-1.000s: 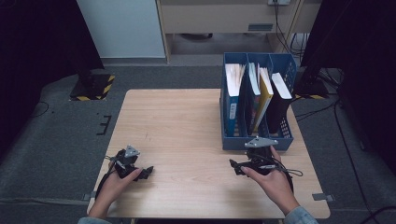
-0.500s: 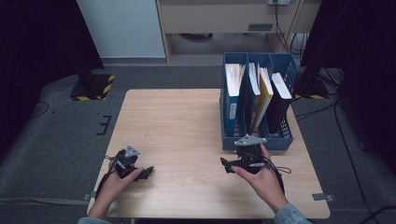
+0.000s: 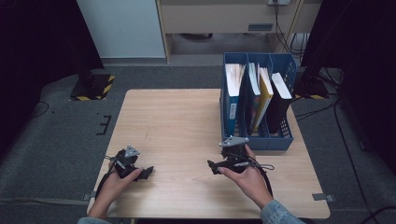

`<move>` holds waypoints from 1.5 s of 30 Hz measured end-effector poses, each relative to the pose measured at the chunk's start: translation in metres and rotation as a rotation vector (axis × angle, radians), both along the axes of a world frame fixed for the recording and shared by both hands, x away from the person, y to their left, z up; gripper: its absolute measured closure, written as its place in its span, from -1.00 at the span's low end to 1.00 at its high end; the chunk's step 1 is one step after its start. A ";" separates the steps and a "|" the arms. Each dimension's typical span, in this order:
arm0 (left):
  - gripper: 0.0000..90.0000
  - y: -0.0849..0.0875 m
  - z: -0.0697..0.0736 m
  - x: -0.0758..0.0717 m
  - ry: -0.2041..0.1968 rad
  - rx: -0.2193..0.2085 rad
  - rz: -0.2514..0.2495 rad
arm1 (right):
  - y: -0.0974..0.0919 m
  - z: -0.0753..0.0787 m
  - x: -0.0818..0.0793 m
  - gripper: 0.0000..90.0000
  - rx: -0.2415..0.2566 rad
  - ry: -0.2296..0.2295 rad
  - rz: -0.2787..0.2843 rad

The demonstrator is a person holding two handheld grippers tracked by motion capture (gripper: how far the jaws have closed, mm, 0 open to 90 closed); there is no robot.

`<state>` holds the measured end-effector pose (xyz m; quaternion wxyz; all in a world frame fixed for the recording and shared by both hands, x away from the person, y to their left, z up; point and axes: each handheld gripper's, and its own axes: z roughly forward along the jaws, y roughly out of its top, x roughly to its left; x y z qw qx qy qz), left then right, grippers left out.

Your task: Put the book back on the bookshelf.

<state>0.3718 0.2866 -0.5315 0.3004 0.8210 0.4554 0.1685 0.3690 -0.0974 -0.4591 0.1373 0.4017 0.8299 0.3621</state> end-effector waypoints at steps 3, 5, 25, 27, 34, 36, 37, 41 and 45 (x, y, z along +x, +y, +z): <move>-1.00 0.000 0.000 0.000 0.000 0.000 -0.001 | 0.007 -0.007 0.002 -0.81 0.000 0.009 0.010; -1.00 0.000 0.000 0.000 0.000 0.000 -0.001 | 0.011 -0.012 0.004 -0.80 -0.008 0.013 0.012; -1.00 0.000 0.000 0.000 0.001 0.000 -0.005 | 0.044 -0.052 0.029 -0.75 0.007 0.033 -0.028; -1.00 0.000 0.000 0.000 0.001 0.000 -0.006 | 0.046 -0.055 0.030 -0.75 0.013 0.052 -0.045; -1.00 0.000 0.000 0.000 0.000 0.000 -0.006 | 0.051 -0.063 0.034 -0.75 -0.016 0.047 -0.065; -1.00 0.000 0.000 0.000 0.000 0.000 -0.006 | 0.052 -0.066 0.035 -0.75 -0.032 0.052 -0.082; -1.00 0.000 0.000 0.000 0.000 0.000 -0.006 | 0.052 -0.069 0.036 -0.75 -0.039 0.056 -0.099; -1.00 0.000 0.000 0.000 0.000 0.000 -0.006 | 0.052 -0.073 0.035 -0.77 -0.057 0.026 -0.118; -1.00 0.000 0.000 0.001 0.001 0.000 -0.007 | 0.051 -0.080 0.034 -0.88 -0.044 -0.030 -0.124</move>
